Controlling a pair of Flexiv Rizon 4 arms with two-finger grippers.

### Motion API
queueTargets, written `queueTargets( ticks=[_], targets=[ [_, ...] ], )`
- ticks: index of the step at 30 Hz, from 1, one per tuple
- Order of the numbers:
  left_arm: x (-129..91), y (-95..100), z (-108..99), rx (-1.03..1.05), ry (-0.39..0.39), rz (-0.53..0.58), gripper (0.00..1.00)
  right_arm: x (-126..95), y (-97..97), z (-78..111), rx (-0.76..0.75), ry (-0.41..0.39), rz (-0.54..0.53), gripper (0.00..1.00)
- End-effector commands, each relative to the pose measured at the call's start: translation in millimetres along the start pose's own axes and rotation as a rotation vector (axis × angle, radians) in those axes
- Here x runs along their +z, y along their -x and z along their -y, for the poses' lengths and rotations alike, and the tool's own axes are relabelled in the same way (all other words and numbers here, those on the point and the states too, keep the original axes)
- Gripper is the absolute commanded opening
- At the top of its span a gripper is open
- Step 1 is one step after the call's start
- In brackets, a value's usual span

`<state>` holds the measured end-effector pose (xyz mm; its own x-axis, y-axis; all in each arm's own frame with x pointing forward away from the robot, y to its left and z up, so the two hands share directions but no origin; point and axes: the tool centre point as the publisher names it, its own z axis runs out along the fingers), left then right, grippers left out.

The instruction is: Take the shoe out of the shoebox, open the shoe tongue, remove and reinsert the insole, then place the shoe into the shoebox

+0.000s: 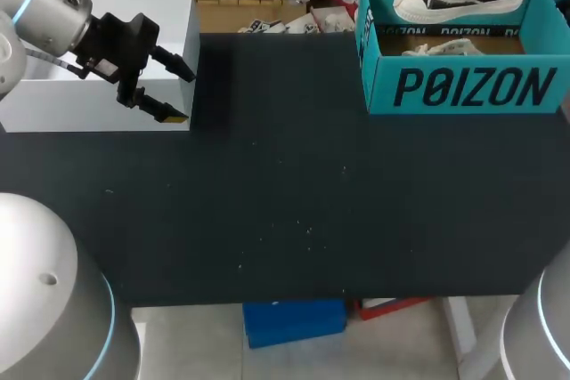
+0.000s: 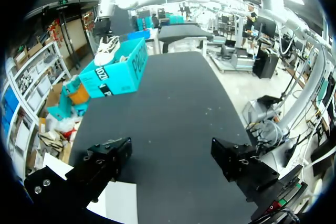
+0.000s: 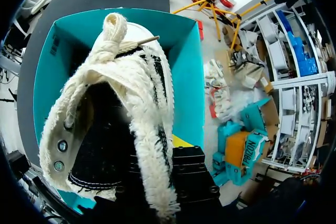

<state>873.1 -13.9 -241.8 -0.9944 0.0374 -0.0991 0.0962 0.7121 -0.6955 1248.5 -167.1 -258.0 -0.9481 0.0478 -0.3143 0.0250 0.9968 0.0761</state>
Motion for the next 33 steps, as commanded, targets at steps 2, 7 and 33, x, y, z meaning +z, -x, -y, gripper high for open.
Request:
queueTargets(
  ticks=[2,7,33],
  targets=[
    [1.3,-0.3,-0.5,0.001,0.001,0.003,1.0,21.0,19.1,1.5,0.012,0.006,-0.037,0.0],
    [1.3,-0.3,-0.5,0.001,0.001,0.003,1.0,35.8,17.2,-2.1,0.008,0.02,-0.06,0.0],
    [1.3,-0.3,-0.5,0.001,0.001,0.003,1.0,89.9,-20.0,-2.9,0.046,0.048,-0.142,0.0]
  ],
)
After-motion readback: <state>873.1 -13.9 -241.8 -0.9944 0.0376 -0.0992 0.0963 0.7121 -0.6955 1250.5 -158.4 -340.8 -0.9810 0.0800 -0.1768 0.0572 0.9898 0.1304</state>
